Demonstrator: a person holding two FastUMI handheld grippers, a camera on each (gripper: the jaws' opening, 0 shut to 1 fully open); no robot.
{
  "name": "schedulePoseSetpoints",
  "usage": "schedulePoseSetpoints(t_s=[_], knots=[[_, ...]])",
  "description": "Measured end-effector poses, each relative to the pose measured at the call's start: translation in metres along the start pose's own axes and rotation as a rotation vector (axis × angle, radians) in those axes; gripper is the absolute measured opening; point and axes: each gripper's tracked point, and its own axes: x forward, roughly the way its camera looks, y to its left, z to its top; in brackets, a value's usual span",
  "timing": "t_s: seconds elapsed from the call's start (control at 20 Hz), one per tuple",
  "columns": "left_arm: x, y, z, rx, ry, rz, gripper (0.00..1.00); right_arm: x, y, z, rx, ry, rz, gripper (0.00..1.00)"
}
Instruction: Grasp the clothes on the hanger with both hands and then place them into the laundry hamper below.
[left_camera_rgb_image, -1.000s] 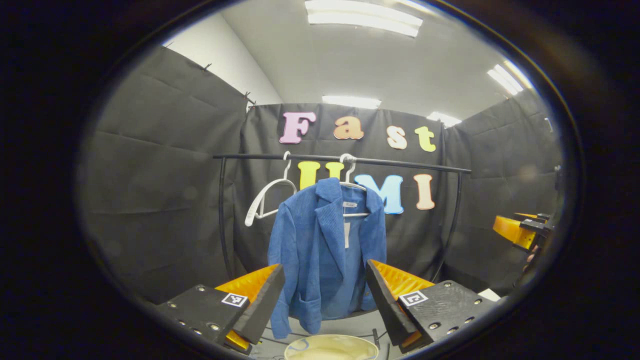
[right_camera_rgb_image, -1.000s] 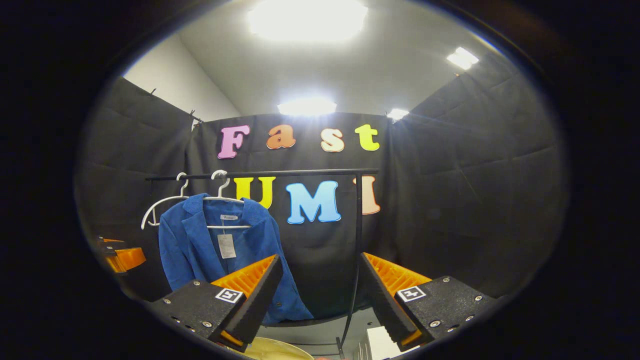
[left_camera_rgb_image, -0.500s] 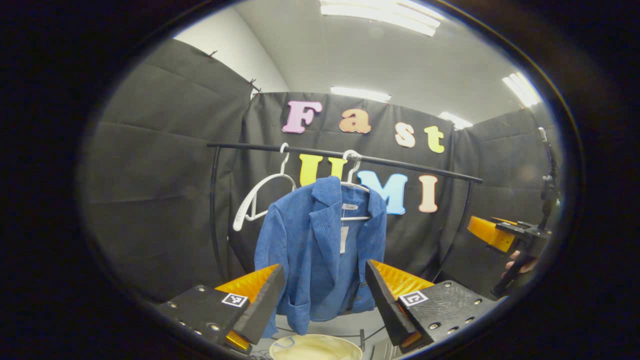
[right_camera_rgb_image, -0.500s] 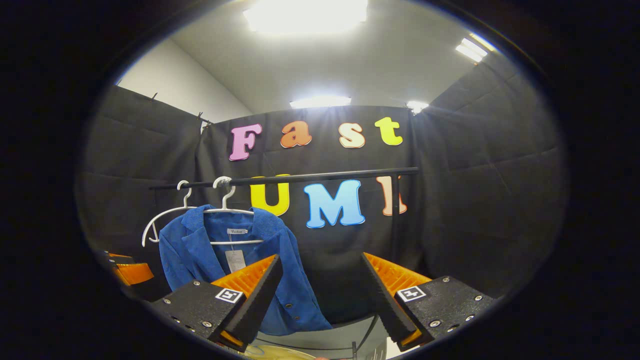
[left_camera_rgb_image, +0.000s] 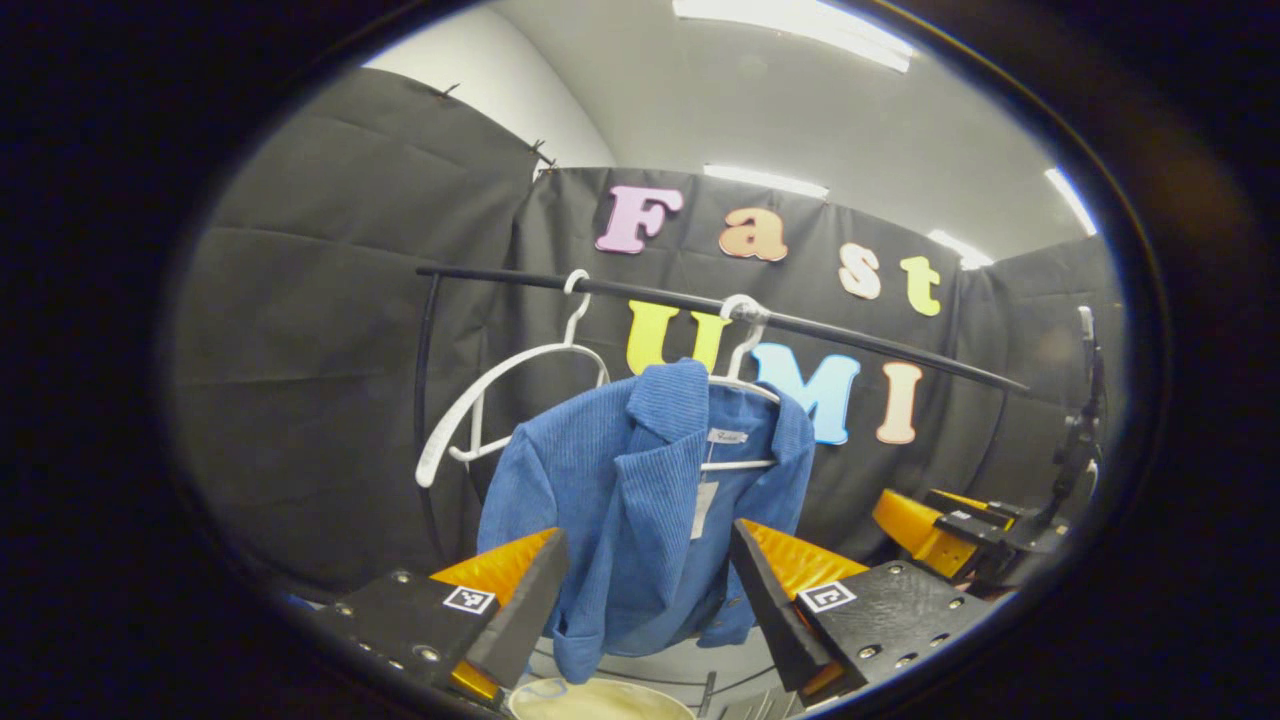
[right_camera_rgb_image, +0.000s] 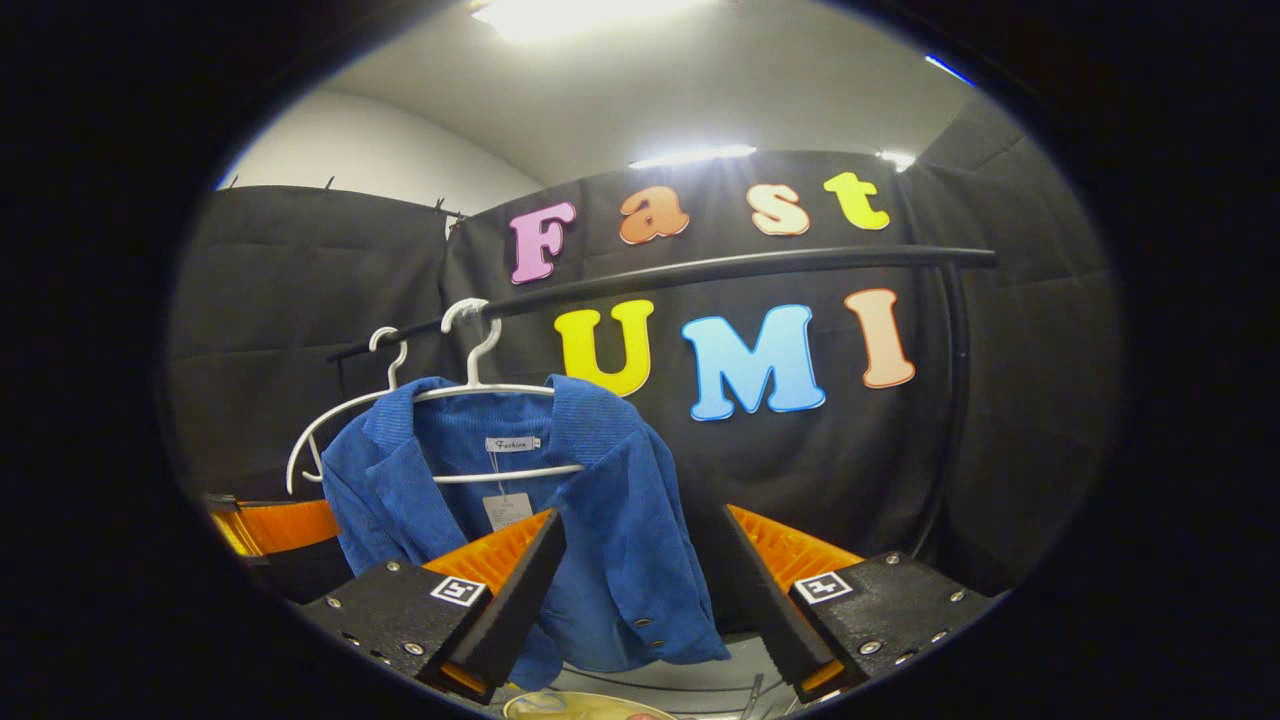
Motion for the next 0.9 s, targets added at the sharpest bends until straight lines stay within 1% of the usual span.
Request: schedulePoseSetpoints(t_s=[0.15,0.25,0.4,0.6,0.7,0.75,0.8,0.85,0.9], knots=[[0.020,-0.008,-0.005,-0.013,0.015,0.029,0.94,0.031,0.006,-0.009,0.009,0.030,0.060,0.96],[0.025,-0.009,-0.009,-0.020,0.025,0.055,0.94,0.051,0.005,-0.015,0.004,0.042,0.082,0.96],[0.055,-0.012,-0.014,-0.020,0.031,0.096,0.93,0.079,0.007,-0.026,0.004,0.070,0.121,0.95],[0.082,-0.014,-0.018,0.029,0.040,0.149,0.93,0.108,0.011,-0.047,0.017,0.112,0.170,0.95],[0.094,-0.016,-0.020,0.031,0.038,0.176,0.93,0.121,0.009,-0.054,0.006,0.118,0.182,0.92],[0.099,-0.016,-0.022,0.030,0.037,0.188,0.94,0.127,0.007,-0.058,-0.002,0.124,0.180,0.94],[0.104,-0.013,-0.024,0.031,0.042,0.212,0.96,0.132,0.004,-0.061,-0.006,0.132,0.176,0.92],[0.108,-0.007,-0.026,0.026,0.046,0.242,0.94,0.136,0.002,-0.063,-0.004,0.139,0.175,0.92],[0.111,-0.003,-0.027,0.011,0.047,0.267,0.98,0.139,0.003,-0.062,0.002,0.134,0.184,0.94]])
